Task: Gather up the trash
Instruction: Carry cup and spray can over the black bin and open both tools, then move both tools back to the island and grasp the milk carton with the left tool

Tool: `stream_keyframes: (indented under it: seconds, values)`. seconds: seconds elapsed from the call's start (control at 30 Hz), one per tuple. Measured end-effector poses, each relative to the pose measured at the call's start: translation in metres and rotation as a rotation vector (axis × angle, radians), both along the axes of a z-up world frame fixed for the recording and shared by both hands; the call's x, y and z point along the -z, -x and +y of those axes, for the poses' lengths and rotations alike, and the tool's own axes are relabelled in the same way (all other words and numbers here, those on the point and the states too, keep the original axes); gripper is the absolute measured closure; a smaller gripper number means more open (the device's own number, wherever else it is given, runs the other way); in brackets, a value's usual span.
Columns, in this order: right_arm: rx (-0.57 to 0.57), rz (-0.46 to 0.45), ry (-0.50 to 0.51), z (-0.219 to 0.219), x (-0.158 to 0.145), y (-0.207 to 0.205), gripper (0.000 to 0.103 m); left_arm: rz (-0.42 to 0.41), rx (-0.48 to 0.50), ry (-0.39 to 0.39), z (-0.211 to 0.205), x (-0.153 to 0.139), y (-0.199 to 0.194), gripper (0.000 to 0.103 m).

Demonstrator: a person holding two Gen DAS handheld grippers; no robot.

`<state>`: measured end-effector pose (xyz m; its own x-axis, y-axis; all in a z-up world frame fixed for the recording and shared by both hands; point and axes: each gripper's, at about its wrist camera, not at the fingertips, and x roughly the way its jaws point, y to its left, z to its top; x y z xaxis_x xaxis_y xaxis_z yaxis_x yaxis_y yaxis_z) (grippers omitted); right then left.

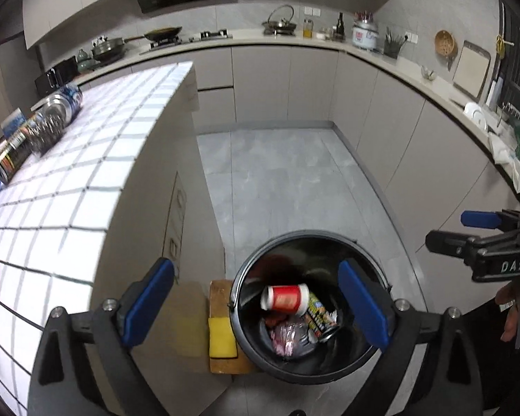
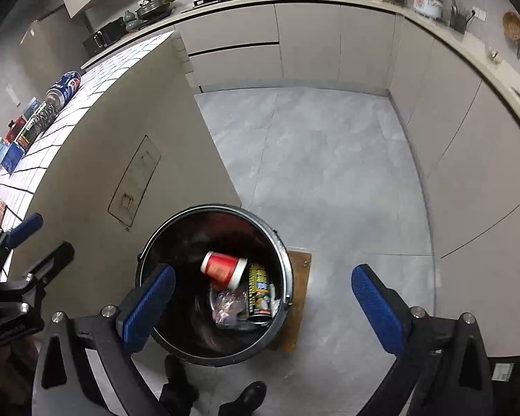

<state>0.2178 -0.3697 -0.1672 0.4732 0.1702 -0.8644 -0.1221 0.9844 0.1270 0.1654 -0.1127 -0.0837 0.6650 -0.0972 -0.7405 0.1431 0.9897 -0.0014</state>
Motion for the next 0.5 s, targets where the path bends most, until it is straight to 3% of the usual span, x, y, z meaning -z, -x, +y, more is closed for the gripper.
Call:
stream_keyframes:
  seconds: [0.27, 0.5]
  values:
    - [0.06, -0.059, 0.023, 0.002, -0.029, 0.009, 0.0, -0.066, -0.023, 0.029, 0.007, -0.022, -0.004, 0.006]
    - [0.039, -0.102, 0.035, 0.024, -0.05, 0.016, 0.0, -0.094, -0.031, 0.039, 0.018, -0.038, -0.002, 0.006]
